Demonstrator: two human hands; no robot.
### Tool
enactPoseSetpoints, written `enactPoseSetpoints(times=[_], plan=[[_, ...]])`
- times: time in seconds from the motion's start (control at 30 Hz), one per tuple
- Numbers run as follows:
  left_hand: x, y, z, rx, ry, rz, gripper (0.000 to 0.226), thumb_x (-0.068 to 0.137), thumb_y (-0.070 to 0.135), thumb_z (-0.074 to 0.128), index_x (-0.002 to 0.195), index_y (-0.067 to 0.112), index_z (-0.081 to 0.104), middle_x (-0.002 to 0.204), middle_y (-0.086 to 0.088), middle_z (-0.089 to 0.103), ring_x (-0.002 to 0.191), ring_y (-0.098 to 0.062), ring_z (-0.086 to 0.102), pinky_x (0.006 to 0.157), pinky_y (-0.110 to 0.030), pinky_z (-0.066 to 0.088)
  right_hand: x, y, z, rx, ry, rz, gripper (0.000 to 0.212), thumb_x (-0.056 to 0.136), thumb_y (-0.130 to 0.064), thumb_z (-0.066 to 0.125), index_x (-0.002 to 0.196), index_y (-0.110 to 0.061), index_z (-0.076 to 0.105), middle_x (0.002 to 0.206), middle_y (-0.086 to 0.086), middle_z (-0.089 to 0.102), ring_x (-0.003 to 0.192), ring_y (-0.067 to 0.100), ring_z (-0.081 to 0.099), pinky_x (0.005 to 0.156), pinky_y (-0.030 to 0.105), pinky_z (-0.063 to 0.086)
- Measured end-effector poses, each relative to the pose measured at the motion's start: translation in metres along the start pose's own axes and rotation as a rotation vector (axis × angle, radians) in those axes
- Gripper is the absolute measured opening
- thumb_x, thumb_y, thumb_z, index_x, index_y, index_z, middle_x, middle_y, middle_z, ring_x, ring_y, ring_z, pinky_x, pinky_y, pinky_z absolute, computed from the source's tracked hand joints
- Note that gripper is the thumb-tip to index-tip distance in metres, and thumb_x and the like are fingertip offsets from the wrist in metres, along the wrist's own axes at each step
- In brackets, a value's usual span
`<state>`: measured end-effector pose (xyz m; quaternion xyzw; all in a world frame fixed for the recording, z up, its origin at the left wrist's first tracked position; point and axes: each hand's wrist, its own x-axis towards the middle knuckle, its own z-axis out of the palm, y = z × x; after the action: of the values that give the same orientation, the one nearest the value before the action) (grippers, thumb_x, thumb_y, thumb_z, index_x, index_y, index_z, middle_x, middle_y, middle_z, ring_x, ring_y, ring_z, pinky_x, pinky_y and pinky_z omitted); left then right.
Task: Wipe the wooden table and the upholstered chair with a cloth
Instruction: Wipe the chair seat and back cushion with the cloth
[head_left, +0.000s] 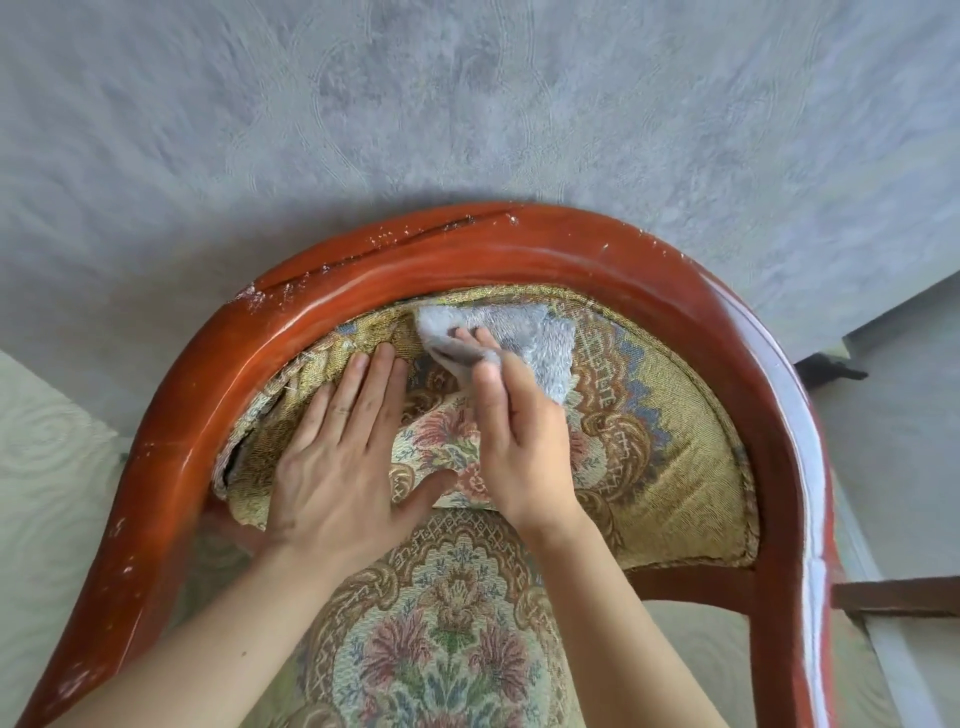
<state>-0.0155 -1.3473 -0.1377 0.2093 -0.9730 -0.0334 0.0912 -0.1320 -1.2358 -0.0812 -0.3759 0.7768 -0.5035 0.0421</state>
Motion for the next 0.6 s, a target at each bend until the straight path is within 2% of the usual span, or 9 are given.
enactPoseSetpoints(times=[0.07,0.1,0.23,0.27,0.37,0.43,0.5,0.53,0.6], plan=[[-0.001,0.0,0.001,0.008,0.012,0.0,0.103,0.091,0.081,0.013,0.159,0.006,0.003,0.169,-0.011,-0.003,0.156,-0.024,0.002,0.123,-0.05,0.022,-0.009,-0.009,-0.016,0.304,0.178,0.096,0.033,0.108,-0.032,0.037,0.111,-0.024,0.069,0.101,-0.013,0.072,0.092,0.009,0.067,0.075,0.033,0.055],[-0.001,0.0,0.002,0.009,0.02,-0.002,0.103,0.091,0.081,0.015,0.159,0.006,0.001,0.169,-0.01,-0.003,0.156,-0.024,0.003,0.123,-0.05,0.022,-0.015,-0.013,-0.025,0.433,0.278,0.168,0.034,0.107,-0.035,0.039,0.105,-0.027,0.071,0.096,-0.009,0.072,0.089,0.015,0.067,0.072,0.037,0.056],[-0.002,0.003,0.006,-0.005,0.041,-0.013,0.101,0.093,0.08,0.019,0.16,0.007,-0.002,0.169,-0.009,-0.003,0.156,-0.024,0.004,0.123,-0.049,0.022,-0.034,-0.014,-0.07,0.882,0.558,0.573,0.044,0.087,-0.061,0.055,0.105,-0.025,0.073,0.098,0.018,0.072,0.084,0.04,0.071,0.066,0.068,0.054],[-0.002,0.003,0.006,-0.008,0.043,-0.017,0.1,0.093,0.079,0.019,0.16,0.008,-0.002,0.169,-0.009,-0.004,0.156,-0.024,0.003,0.123,-0.049,0.021,-0.036,-0.014,-0.08,0.868,0.622,0.594,0.046,0.087,-0.062,0.054,0.105,-0.025,0.073,0.097,0.019,0.072,0.08,0.04,0.072,0.061,0.067,0.054],[-0.002,0.003,0.007,-0.015,0.046,-0.025,0.099,0.094,0.078,0.019,0.16,0.008,-0.003,0.169,-0.009,-0.005,0.156,-0.023,0.002,0.123,-0.049,0.022,-0.032,-0.005,-0.093,0.483,0.858,0.552,0.037,0.102,-0.05,0.04,0.094,-0.028,0.07,0.076,-0.001,0.072,0.065,0.02,0.068,0.053,0.038,0.053],[-0.002,0.003,0.006,-0.021,0.048,-0.023,0.099,0.094,0.079,0.019,0.16,0.008,-0.001,0.169,-0.009,-0.003,0.156,-0.024,0.004,0.123,-0.049,0.023,-0.023,0.003,-0.088,0.204,0.941,0.492,0.036,0.104,-0.043,0.037,0.088,-0.025,0.064,0.07,-0.007,0.064,0.065,0.022,0.059,0.057,0.037,0.047],[-0.003,0.002,0.005,-0.024,0.048,-0.019,0.098,0.094,0.079,0.017,0.16,0.008,0.0,0.169,-0.009,-0.003,0.156,-0.025,0.005,0.124,-0.048,0.022,-0.015,0.012,-0.071,-0.022,0.861,0.43,0.038,0.105,-0.038,0.034,0.096,-0.017,0.064,0.087,0.004,0.068,0.08,0.025,0.061,0.071,0.041,0.05],[-0.003,0.002,0.005,-0.025,0.047,-0.015,0.098,0.094,0.079,0.016,0.16,0.008,0.0,0.169,-0.009,-0.003,0.156,-0.025,0.004,0.124,-0.047,0.021,-0.011,0.017,-0.061,-0.113,0.8,0.435,0.042,0.104,-0.038,0.032,0.105,-0.013,0.065,0.104,0.011,0.07,0.096,0.026,0.063,0.083,0.039,0.049],[-0.002,0.001,0.003,-0.018,0.048,-0.003,0.099,0.094,0.079,0.015,0.16,0.007,0.002,0.169,-0.01,-0.002,0.155,-0.026,0.004,0.124,-0.046,0.02,-0.004,0.021,-0.044,-0.224,0.706,0.468,0.054,0.101,-0.044,0.027,0.128,-0.013,0.062,0.14,0.012,0.059,0.132,0.026,0.049,0.106,0.043,0.04]])
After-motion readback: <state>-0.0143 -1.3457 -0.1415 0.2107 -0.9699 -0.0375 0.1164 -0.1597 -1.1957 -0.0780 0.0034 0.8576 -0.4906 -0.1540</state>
